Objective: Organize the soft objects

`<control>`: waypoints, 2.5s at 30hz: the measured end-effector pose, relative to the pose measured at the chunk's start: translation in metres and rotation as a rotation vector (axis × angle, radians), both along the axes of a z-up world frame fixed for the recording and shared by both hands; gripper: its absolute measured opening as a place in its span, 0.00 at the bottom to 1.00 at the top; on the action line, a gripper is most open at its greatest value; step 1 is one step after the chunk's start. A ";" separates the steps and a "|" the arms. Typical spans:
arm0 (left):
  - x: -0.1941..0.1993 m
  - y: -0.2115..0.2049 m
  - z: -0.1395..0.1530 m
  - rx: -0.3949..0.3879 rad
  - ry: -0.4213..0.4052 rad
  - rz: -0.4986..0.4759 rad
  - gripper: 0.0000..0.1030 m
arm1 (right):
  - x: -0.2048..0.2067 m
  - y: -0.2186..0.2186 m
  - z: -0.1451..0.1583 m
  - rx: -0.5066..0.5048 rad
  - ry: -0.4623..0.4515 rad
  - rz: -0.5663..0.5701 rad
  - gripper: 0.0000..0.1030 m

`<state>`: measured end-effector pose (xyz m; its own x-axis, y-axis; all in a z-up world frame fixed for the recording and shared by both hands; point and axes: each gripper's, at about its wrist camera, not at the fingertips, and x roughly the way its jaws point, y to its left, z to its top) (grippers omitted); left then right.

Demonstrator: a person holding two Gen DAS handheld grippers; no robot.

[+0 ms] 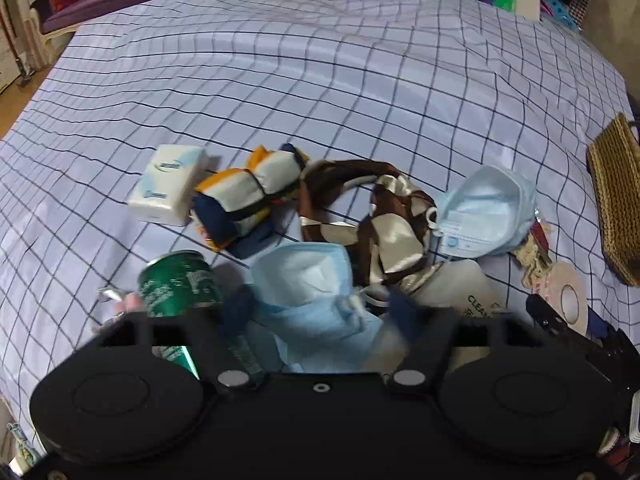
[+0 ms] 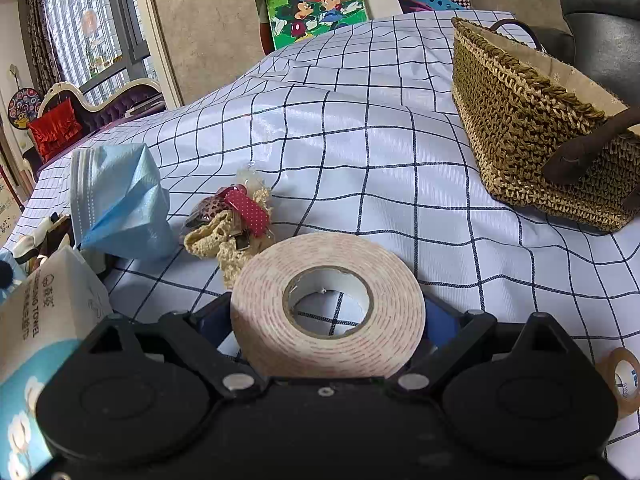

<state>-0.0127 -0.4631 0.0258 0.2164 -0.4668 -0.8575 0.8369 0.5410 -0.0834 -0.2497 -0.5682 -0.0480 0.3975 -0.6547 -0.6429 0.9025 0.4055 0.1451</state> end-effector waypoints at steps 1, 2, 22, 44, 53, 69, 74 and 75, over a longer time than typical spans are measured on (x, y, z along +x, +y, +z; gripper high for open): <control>-0.001 0.000 -0.001 -0.002 -0.004 -0.004 0.50 | 0.000 0.000 0.000 0.000 0.000 0.000 0.94; -0.001 0.000 -0.001 -0.010 -0.004 -0.008 0.44 | 0.000 0.000 0.000 0.000 0.000 0.000 0.94; 0.088 0.184 0.066 -0.216 -0.029 0.253 0.42 | -0.005 0.002 -0.002 -0.026 -0.031 0.003 0.93; 0.151 0.433 0.040 -0.176 -0.046 0.675 0.43 | 0.048 0.060 0.099 -0.107 0.200 -0.115 0.91; 0.131 0.486 0.021 -0.175 0.024 0.779 0.43 | 0.175 0.218 0.147 -0.048 0.066 0.399 0.92; 0.134 0.534 -0.011 -0.176 0.216 0.897 0.53 | 0.360 0.448 0.114 0.151 0.215 0.965 0.92; 0.136 0.537 -0.009 -0.177 0.256 0.936 0.61 | 0.374 0.456 0.105 0.187 0.186 0.950 0.93; 0.134 0.535 -0.008 -0.169 0.240 0.936 0.70 | 0.373 0.454 0.105 0.200 0.173 0.939 0.94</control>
